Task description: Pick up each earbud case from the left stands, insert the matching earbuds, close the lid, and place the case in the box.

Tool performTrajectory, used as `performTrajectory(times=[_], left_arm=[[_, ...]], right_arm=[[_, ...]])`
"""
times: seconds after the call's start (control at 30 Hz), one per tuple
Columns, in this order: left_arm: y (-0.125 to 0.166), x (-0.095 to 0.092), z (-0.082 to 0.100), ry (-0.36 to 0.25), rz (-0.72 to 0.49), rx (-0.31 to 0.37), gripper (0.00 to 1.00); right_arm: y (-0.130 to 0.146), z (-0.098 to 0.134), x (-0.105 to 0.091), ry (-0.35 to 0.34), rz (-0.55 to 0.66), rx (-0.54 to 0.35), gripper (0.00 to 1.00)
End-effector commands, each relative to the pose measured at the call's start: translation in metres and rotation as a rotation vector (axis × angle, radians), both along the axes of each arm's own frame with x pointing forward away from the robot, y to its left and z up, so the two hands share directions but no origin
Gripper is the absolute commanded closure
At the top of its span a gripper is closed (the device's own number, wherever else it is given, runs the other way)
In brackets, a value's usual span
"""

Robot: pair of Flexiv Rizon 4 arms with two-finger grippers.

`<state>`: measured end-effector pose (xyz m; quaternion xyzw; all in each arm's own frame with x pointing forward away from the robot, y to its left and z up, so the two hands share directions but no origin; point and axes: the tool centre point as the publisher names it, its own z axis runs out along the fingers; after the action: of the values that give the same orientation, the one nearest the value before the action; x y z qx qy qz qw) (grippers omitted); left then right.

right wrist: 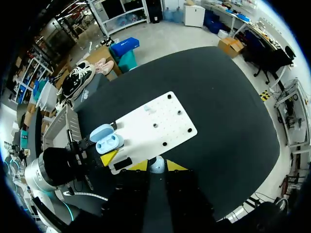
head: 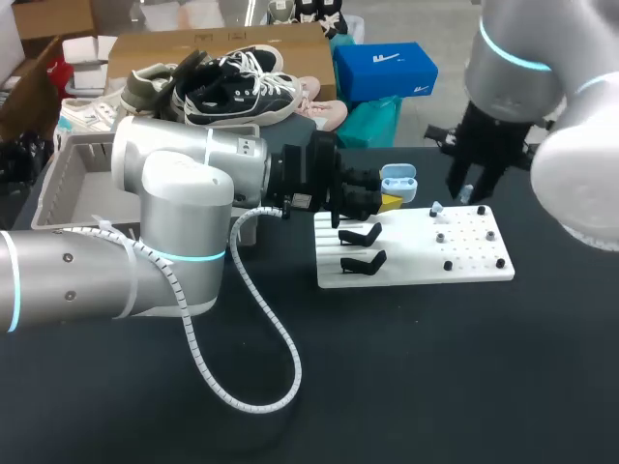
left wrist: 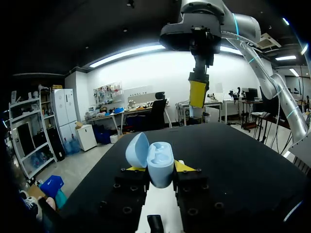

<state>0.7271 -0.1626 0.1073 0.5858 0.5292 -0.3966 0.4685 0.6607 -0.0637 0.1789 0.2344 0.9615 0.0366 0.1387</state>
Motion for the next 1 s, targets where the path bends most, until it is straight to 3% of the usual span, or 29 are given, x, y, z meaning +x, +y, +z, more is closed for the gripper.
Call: performTrajectory(times=[0.03, 0.27, 0.57, 1.0], left_arm=[[0.0, -0.001, 0.0, -0.002, 0.002, -0.002, 1.0], [0.0, -0.001, 0.0, -0.002, 0.002, -0.002, 1.0], [0.0, -0.001, 0.0, -0.002, 0.002, -0.002, 1.0], [0.0, -0.001, 0.0, -0.002, 0.002, -0.002, 1.0]], right_arm=[[0.023, 0.011, 0.007, 0.055, -0.331, -0.151, 1.0], [0.044, 0.019, 0.023, 0.038, -0.334, -0.17, 1.0], [0.043, 0.017, 0.043, 0.047, -0.324, -0.16, 1.0], [0.062, 0.009, 0.048, 0.053, -0.272, -0.127, 1.0]])
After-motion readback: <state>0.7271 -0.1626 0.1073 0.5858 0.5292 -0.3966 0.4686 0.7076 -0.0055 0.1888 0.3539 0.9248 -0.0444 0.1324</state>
